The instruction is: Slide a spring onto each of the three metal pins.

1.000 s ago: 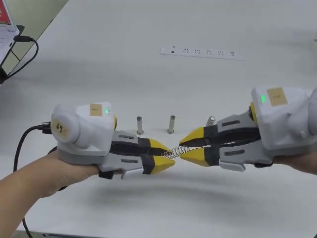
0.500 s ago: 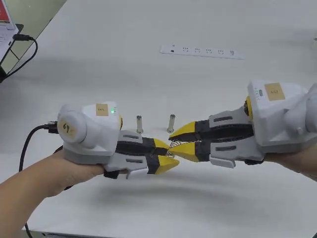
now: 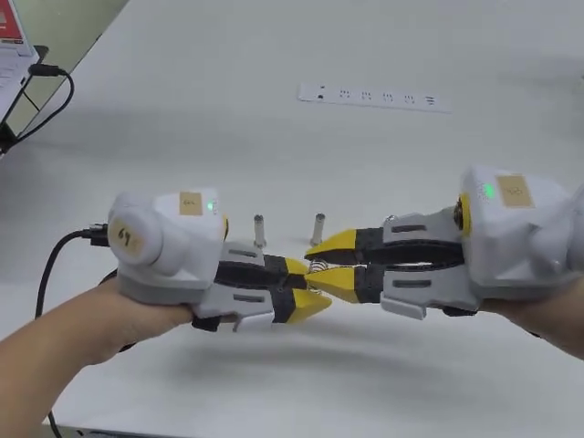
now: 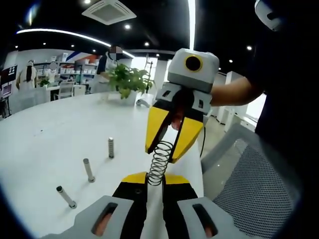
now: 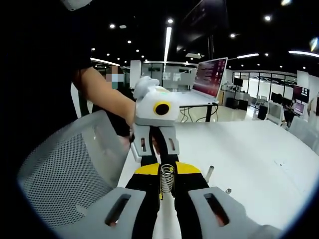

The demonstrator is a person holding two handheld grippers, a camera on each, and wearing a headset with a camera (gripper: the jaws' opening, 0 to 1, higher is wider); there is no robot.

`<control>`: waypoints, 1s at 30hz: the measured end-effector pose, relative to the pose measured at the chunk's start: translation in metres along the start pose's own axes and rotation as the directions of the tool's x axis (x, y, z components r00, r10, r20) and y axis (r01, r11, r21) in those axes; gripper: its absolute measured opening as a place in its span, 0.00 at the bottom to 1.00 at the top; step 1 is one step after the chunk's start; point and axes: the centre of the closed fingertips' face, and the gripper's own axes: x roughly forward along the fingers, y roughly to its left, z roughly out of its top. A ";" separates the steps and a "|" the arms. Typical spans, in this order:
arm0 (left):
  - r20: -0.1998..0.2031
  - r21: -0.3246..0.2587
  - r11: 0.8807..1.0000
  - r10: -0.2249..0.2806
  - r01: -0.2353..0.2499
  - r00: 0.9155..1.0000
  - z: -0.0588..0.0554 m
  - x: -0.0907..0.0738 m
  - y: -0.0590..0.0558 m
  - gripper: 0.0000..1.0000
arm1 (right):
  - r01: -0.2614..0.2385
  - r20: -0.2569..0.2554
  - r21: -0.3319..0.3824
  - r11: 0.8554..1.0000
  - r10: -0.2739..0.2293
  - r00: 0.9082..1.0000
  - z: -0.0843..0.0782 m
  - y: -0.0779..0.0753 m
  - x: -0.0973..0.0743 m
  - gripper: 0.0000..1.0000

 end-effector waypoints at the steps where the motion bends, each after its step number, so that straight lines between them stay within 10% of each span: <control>1: 0.005 -0.005 1.000 0.001 -0.001 1.000 0.001 0.000 0.000 0.02 | 0.002 0.010 0.000 1.000 -0.002 1.000 0.001 0.000 0.000 0.07; 30: -0.016 0.059 0.998 0.029 -0.028 0.999 -0.001 -0.001 -0.001 0.03 | -0.027 -0.071 -0.065 0.998 0.022 0.997 0.004 0.004 0.006 0.06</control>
